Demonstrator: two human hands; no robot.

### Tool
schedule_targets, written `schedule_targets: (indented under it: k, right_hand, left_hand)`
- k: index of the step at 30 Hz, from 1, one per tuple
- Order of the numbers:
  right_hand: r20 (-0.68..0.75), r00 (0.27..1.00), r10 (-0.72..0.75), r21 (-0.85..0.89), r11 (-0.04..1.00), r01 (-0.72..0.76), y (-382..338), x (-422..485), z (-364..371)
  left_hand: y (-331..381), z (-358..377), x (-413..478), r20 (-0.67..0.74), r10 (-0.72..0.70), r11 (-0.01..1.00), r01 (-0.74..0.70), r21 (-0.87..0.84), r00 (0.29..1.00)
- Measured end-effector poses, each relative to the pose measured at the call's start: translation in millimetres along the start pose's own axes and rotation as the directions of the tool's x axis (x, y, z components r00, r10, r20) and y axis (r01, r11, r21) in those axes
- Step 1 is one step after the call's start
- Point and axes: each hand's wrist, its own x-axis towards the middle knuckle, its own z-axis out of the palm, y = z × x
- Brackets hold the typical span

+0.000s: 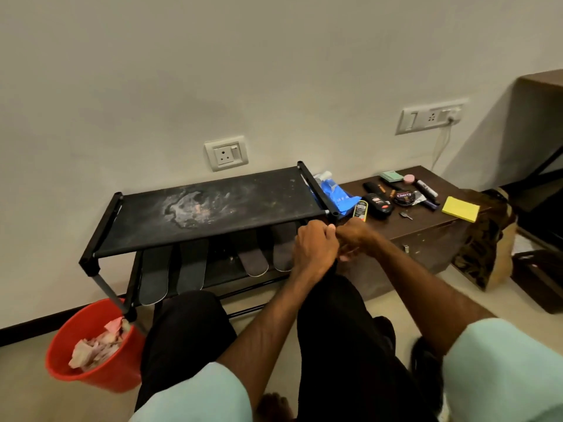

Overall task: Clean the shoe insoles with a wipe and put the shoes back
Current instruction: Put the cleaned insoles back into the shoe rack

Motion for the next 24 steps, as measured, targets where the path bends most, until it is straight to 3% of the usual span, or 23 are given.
schedule_targets:
  k: [5,10,13,16,19,21,24]
  right_hand:
    - [0.1,0.99,0.101,-0.413,0.909,-0.051,32.6,13.0,-72.8]
    - [0.139,0.945,0.295,-0.541,0.822,-0.176,118.7,27.7,-103.0]
    - [0.15,0.894,0.422,-0.552,0.786,-0.278,191.3,39.4,-97.8]
    - [0.121,0.883,0.454,-0.572,0.759,-0.312,262.7,48.3,-84.6]
    - [0.085,0.893,0.442,-0.549,0.768,-0.328,323.5,50.5,-66.8]
    - [0.06,0.888,0.456,-0.539,0.763,-0.356,360.7,46.0,-50.2]
    - [0.017,0.871,0.49,-0.51,0.754,-0.414,404.1,34.4,-29.8]
  left_hand:
    - [46.4,37.5,-2.7,0.111,0.038,0.999,-0.042,0.035,0.993]
    - [60.5,111.7,-25.9,0.322,0.044,0.987,-0.091,0.134,0.946]
    - [43.7,164.6,-41.9,0.496,-0.005,0.973,-0.11,0.201,0.868]
    - [8.1,211.5,-58.3,0.628,-0.022,0.942,-0.193,0.273,0.778]
    - [-18.6,247.1,-66.3,0.763,-0.135,0.88,-0.277,0.386,0.632]
    - [-32.0,266.5,-69.3,0.815,-0.232,0.827,-0.333,0.452,0.531]
    - [-46.0,295.3,-73.3,0.797,-0.34,0.788,-0.311,0.531,0.499]
